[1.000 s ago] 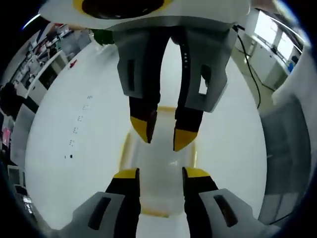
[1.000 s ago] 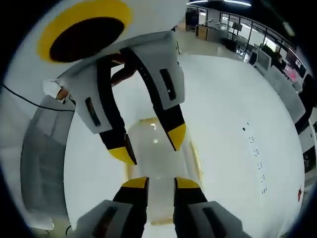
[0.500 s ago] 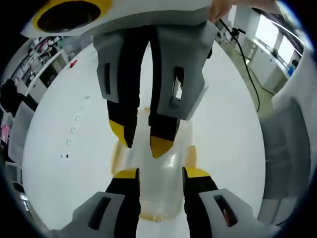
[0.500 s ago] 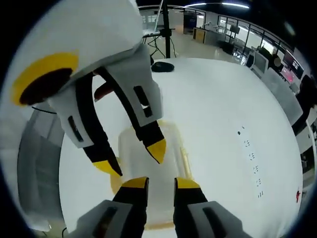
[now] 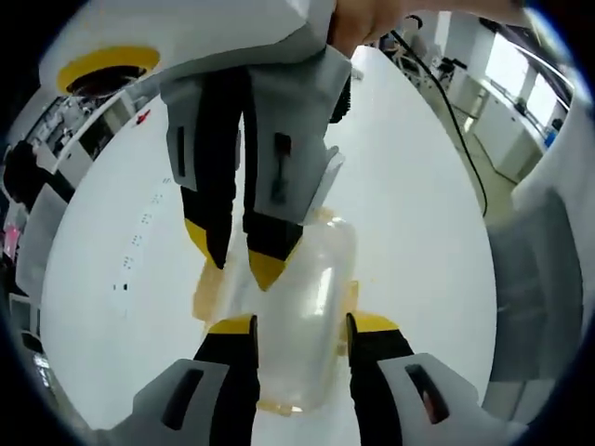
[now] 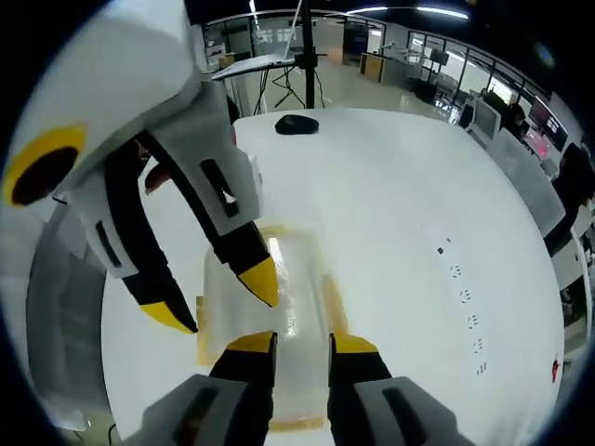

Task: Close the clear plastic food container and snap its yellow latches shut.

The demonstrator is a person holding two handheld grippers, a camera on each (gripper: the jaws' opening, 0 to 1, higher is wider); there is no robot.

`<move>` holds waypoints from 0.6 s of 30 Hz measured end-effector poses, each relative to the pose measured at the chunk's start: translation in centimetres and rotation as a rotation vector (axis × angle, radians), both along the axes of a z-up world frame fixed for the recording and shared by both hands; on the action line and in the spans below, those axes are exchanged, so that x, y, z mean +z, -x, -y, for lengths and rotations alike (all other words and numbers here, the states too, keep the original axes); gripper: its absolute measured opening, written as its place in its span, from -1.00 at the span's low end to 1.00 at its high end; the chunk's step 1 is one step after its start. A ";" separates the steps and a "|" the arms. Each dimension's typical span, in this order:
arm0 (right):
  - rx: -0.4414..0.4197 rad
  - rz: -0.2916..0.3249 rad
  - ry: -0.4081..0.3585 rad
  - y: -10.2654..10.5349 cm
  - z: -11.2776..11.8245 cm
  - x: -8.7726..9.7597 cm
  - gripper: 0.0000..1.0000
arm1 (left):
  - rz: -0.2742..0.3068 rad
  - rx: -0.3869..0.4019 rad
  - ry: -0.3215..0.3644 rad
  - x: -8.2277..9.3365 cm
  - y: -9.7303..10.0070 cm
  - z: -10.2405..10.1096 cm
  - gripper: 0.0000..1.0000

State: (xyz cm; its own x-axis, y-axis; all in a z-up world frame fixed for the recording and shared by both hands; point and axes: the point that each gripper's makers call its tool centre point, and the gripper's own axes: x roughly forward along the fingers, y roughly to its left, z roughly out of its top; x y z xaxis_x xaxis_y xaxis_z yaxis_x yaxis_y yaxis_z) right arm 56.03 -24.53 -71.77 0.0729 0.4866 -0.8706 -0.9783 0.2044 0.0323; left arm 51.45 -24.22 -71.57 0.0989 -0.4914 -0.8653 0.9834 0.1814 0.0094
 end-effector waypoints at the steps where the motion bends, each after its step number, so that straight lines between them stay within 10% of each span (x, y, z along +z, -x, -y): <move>1: 0.002 0.003 0.001 -0.1 0.0 0.0 -0.61 | 0.002 -0.001 -0.002 -0.1 0.0 0.0 -0.27; 18: -0.009 -0.062 -0.016 -0.4 -0.4 -1.1 -0.36 | 0.045 -0.022 -0.016 -1.2 1.3 0.0 -0.05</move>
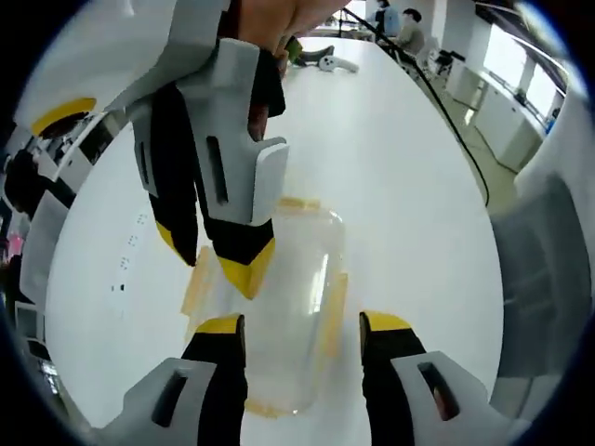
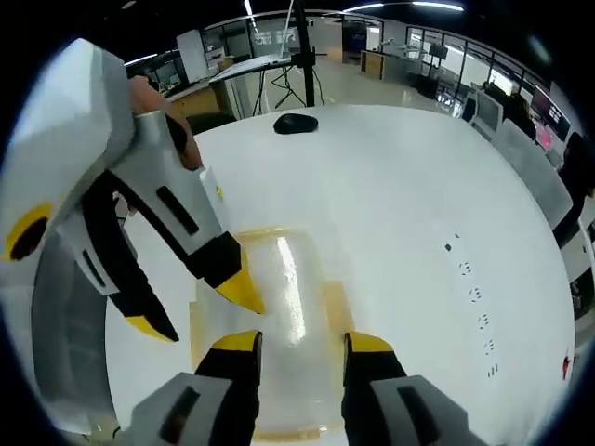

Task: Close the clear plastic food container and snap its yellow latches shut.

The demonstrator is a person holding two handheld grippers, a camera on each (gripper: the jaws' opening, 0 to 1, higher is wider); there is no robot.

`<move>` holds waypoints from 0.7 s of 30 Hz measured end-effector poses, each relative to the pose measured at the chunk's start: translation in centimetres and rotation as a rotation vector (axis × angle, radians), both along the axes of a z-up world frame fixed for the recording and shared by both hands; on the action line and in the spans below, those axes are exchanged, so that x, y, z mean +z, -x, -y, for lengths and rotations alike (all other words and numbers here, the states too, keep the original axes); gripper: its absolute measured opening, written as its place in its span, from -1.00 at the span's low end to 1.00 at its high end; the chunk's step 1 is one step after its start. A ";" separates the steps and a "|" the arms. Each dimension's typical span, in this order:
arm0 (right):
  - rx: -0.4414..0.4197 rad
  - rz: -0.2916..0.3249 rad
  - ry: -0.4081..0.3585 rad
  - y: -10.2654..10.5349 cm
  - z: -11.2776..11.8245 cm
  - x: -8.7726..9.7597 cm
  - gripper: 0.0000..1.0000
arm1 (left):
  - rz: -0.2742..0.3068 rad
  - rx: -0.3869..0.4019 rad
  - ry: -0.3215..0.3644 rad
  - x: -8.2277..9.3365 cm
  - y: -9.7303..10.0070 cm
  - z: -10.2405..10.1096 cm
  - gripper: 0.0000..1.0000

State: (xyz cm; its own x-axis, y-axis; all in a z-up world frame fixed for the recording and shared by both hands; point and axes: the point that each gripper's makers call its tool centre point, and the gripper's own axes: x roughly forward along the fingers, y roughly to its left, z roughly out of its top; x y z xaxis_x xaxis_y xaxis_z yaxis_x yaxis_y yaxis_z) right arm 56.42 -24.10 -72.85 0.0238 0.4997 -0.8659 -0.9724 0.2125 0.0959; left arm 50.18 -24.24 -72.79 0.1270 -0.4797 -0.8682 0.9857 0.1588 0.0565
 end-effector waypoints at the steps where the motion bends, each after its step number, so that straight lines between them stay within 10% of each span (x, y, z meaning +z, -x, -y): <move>1: 0.008 0.001 0.002 0.1 0.0 -0.1 -0.35 | 0.008 -0.002 -0.003 0.0 -0.1 0.0 -0.05; 21: 0.046 -0.050 0.016 0.0 -0.6 -0.5 -0.35 | 0.196 -0.023 -0.093 -1.0 -0.3 -0.2 -0.15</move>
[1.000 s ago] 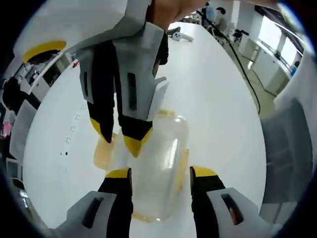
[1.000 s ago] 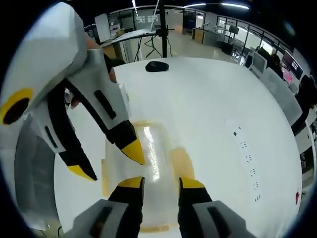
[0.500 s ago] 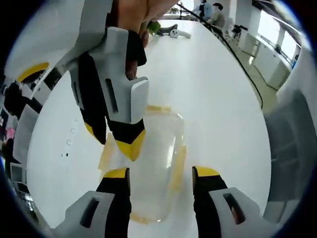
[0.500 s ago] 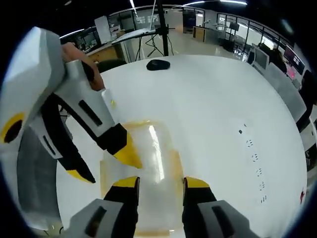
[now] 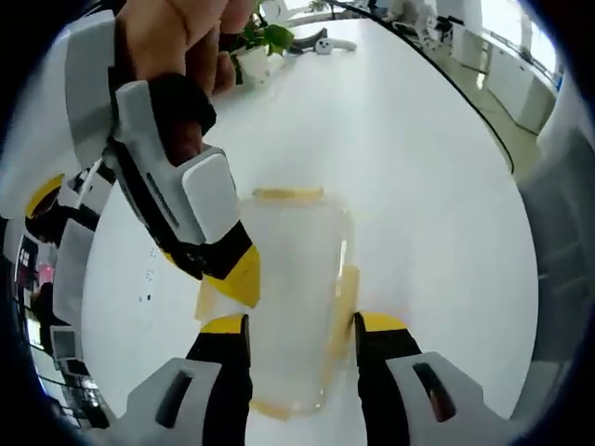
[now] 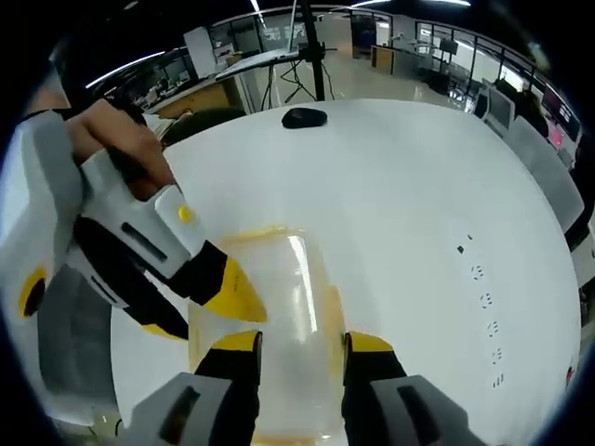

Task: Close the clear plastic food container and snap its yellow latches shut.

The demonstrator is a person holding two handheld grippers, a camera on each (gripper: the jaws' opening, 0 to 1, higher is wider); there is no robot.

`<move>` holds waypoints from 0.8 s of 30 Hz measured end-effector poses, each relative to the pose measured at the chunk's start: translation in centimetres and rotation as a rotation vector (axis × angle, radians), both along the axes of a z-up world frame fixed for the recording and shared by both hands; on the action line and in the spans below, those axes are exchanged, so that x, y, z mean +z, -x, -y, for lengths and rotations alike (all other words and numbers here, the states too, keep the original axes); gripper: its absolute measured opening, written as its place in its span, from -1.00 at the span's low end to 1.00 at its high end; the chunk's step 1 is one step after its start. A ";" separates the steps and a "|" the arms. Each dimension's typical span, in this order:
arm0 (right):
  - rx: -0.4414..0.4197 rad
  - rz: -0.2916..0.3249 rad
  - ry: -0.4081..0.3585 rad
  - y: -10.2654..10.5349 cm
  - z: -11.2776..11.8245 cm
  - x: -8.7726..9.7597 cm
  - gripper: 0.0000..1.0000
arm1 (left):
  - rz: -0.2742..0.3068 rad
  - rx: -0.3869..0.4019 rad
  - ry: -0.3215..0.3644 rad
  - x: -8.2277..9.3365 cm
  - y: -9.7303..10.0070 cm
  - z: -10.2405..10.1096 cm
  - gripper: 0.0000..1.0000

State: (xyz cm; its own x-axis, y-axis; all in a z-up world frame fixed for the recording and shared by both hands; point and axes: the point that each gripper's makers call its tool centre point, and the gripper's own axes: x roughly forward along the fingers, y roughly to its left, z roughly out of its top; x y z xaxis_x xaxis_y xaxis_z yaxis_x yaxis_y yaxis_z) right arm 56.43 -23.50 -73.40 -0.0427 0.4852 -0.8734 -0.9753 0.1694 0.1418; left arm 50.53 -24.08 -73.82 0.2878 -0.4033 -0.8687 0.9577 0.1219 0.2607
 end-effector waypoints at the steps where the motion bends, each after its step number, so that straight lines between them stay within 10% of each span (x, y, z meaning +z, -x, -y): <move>1: 0.004 -0.001 0.003 0.0 0.0 0.0 -0.35 | 0.010 -0.008 -0.006 -0.1 0.0 0.0 -0.15; 24: 0.095 -0.047 0.106 0.0 -0.1 -0.5 -0.48 | 0.057 0.035 -0.037 0.2 -0.7 -0.4 -0.29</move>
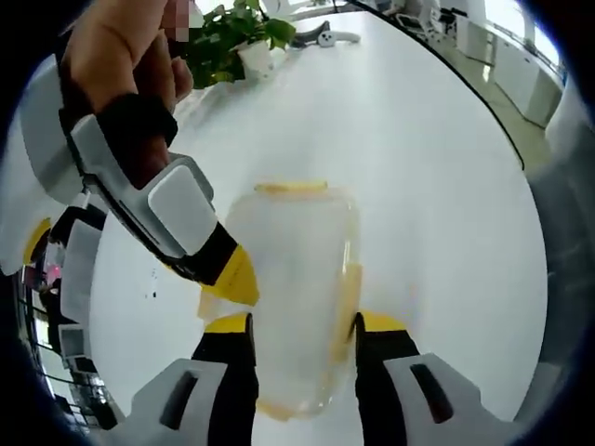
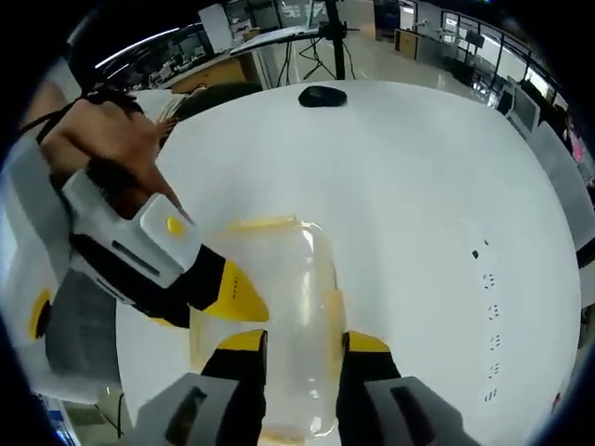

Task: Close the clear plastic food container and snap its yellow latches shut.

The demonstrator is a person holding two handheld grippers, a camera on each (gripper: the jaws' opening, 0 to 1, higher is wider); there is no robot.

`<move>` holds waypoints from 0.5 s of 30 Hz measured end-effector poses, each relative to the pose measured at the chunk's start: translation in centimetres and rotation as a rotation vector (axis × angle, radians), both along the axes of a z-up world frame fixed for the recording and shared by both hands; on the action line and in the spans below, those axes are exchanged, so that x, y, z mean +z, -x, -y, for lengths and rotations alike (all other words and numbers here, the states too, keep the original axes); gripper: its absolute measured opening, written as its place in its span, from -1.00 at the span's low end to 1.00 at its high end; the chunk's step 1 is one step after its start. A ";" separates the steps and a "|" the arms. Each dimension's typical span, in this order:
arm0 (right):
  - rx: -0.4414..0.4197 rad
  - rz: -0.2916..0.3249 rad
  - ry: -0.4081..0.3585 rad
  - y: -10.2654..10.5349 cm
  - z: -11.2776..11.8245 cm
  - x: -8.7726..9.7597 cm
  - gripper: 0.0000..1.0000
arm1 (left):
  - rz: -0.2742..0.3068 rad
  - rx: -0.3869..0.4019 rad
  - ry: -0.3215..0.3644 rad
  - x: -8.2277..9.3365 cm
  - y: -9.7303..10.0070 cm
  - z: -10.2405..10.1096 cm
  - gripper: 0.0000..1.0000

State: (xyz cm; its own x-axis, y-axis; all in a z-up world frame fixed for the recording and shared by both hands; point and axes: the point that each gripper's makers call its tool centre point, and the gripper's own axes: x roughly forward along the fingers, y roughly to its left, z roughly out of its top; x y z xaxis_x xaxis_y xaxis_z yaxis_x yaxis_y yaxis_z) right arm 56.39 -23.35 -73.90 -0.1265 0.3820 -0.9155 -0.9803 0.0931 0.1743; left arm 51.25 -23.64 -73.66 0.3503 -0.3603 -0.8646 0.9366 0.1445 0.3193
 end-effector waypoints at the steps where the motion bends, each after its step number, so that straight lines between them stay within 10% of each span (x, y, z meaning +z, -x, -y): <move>1: 0.006 -0.003 0.000 0.0 0.0 0.0 -0.48 | -0.010 -0.007 0.007 0.1 0.0 0.1 -0.30; 15: -0.007 -0.028 -0.001 0.1 0.0 0.0 -0.46 | -0.018 -0.016 0.007 -0.1 0.5 0.1 -0.27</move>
State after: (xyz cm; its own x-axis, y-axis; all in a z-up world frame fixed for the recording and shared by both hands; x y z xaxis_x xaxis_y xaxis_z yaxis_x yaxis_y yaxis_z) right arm 56.29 -23.33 -73.94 -0.1494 0.3838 -0.9112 -0.9744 0.0996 0.2017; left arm 50.78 -23.73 -73.75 0.3289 -0.3722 -0.8679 0.9444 0.1319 0.3014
